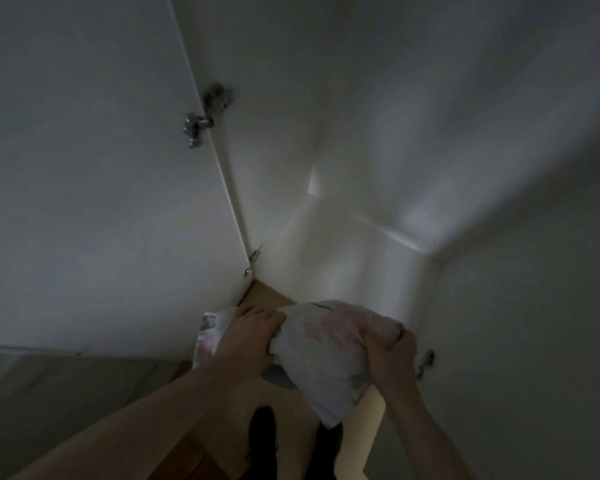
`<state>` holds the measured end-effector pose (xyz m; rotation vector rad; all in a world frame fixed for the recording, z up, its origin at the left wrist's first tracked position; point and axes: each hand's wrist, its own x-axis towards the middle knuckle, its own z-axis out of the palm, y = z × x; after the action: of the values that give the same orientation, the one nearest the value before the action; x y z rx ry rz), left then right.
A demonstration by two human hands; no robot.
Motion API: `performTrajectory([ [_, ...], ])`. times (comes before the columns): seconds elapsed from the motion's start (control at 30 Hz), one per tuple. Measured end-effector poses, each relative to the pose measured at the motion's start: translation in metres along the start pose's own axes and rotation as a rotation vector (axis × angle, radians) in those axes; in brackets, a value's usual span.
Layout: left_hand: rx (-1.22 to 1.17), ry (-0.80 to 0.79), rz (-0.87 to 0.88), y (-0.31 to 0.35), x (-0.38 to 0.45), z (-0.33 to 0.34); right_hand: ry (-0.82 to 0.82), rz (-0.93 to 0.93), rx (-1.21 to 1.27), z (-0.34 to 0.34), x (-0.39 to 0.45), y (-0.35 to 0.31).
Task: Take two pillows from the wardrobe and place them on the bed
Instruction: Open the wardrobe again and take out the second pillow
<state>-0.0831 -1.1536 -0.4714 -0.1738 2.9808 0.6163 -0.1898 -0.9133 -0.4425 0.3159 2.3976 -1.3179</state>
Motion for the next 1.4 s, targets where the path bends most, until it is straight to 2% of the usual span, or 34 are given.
performTrajectory([
  [0.1, -0.017, 0.012, -0.046, 0.026, -0.043, -0.047, 0.054, -0.335, -0.264, -0.018, -0.072, -0.025],
  [0.13, -0.006, 0.027, -0.05, 0.033, -0.057, -0.06, 0.008, -0.494, -0.313, -0.023, -0.091, -0.033],
  [0.2, -0.019, -0.012, -0.078, 0.046, -0.08, -0.08, -0.168, -0.69, -0.409, -0.029, -0.118, -0.045],
  [0.3, 0.013, -0.078, -0.1, 0.067, -0.114, -0.108, -0.338, -0.782, -0.698, -0.038, -0.141, -0.052],
  [0.37, 0.042, -0.087, -0.083, 0.078, -0.126, -0.122, -0.412, -0.776, -0.784, -0.038, -0.14, -0.055],
  [0.5, 0.064, 0.003, -0.07, 0.107, -0.165, -0.154, -0.596, -0.812, -0.676, -0.038, -0.165, -0.079],
  [0.67, 0.138, -0.013, -0.277, 0.136, -0.206, -0.185, -0.569, -0.944, -0.602, -0.05, -0.201, -0.093],
  [0.73, 0.023, -0.009, -0.324, 0.132, -0.221, -0.203, -0.596, -0.95, -0.557, -0.053, -0.206, -0.091],
  [0.8, -0.165, 0.073, -0.386, 0.121, -0.238, -0.228, -0.582, -0.958, -0.522, -0.06, -0.209, -0.092],
  [0.83, -0.243, 0.178, -0.427, 0.114, -0.246, -0.241, -0.563, -0.966, -0.51, -0.065, -0.209, -0.091],
  [0.93, -0.253, 0.687, -0.592, 0.085, -0.258, -0.286, -0.519, -0.981, -0.501, -0.082, -0.211, -0.092],
  [1.0, -0.187, 0.862, -0.727, 0.063, -0.254, -0.317, -0.484, -0.991, -0.509, -0.089, -0.213, -0.096],
  [1.07, -0.199, 0.891, -0.787, 0.051, -0.241, -0.349, -0.463, -0.992, -0.508, -0.094, -0.216, -0.101],
  [1.23, -0.51, 1.07, -0.789, 0.06, -0.208, -0.392, -0.48, -1.014, -0.555, -0.103, -0.225, -0.113],
  [1.33, -0.4, 1.065, -0.847, 0.064, -0.217, -0.391, -0.483, -1.023, -0.554, -0.11, -0.23, -0.119],
  [1.4, -0.343, 1.066, -0.822, 0.074, -0.223, -0.385, -0.491, -1.025, -0.542, -0.114, -0.232, -0.12],
])
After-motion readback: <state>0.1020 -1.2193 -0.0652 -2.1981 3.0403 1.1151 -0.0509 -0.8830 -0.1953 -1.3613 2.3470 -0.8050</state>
